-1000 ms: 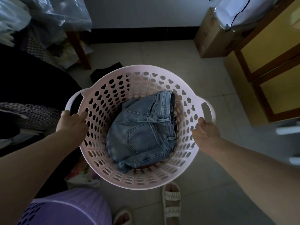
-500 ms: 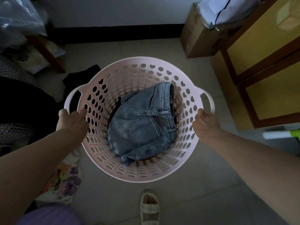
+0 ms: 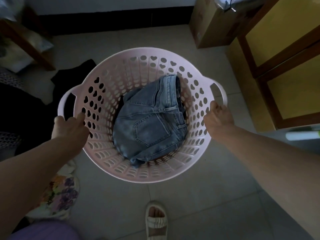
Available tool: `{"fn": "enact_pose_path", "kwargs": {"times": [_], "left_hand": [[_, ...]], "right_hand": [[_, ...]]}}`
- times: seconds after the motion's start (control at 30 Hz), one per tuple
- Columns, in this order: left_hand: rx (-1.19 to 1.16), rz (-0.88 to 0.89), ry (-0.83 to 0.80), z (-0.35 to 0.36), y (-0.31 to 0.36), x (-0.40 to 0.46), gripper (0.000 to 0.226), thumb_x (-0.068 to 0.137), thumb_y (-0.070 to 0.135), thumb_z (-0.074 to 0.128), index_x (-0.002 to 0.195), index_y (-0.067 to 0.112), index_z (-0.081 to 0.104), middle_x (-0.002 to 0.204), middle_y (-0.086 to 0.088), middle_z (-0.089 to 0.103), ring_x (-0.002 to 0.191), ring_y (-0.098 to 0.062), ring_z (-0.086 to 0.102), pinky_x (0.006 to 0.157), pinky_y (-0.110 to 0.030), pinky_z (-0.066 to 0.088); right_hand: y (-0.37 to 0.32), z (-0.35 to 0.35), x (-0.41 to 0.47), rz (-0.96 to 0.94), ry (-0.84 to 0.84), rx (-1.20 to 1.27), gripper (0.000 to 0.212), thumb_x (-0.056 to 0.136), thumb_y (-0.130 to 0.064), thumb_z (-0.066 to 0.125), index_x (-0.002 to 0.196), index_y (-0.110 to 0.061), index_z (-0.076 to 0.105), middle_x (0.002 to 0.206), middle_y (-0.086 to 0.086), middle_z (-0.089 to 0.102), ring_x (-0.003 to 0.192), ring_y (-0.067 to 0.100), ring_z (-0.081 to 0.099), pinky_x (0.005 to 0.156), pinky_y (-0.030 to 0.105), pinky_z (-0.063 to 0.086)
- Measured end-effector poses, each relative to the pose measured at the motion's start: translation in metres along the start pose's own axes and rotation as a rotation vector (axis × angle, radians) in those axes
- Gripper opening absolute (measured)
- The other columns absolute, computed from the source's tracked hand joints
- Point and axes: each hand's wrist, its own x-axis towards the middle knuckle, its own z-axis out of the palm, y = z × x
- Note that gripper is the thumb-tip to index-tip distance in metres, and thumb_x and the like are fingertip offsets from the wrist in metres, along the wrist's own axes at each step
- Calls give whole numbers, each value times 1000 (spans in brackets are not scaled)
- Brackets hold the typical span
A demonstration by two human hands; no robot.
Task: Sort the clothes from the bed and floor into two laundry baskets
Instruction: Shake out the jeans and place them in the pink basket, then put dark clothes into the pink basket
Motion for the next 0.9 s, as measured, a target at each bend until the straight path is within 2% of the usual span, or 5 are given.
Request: {"fn": "enact_pose_path", "kwargs": {"times": [0.17, 0.3, 0.53, 0.8, 0.9], "left_hand": [[-37, -3, -52, -3, 4, -1, 39, 93, 27, 50, 131, 30, 49, 134, 1, 37, 122, -15, 48, 95, -37, 41], [-42, 5, -94, -4, 4, -7, 40, 95, 29, 45, 136, 30, 42, 140, -1, 34, 130, -18, 40, 104, -46, 36], [-114, 21, 18, 2, -4, -21, 51, 91, 33, 50, 140, 30, 34, 144, -2, 27, 133, -21, 30, 99, -42, 35], [-345, 58, 124, -1, -15, -47, 71, 88, 43, 56, 147, 31, 18, 155, -4, 13, 142, -24, 15, 104, -45, 30], [-413, 38, 177, 5, -25, -55, 74, 88, 42, 56, 148, 31, 15, 154, -2, 11, 143, -23, 13, 103, -44, 29]], "right_hand": [[-6, -10, -3, 8, 2, 5, 39, 94, -18, 41, 132, -12, 50, 129, 14, 41, 110, 22, 49, 101, 34, 31], [-7, -18, -11, 11, -41, 26, 42, 94, -19, 38, 135, -11, 44, 132, 16, 39, 117, 26, 45, 104, 37, 33], [-26, -40, -38, -104, -5, 92, 52, 89, -12, 50, 140, -8, 39, 144, 18, 28, 132, 33, 29, 112, 44, 27], [-65, -99, -65, -223, 42, 102, 56, 88, -16, 52, 141, -7, 34, 142, 18, 26, 131, 35, 28, 110, 44, 26], [-81, -122, -72, -250, 43, 87, 68, 84, -17, 59, 144, -7, 28, 144, 18, 22, 134, 35, 25, 111, 44, 27]]}}
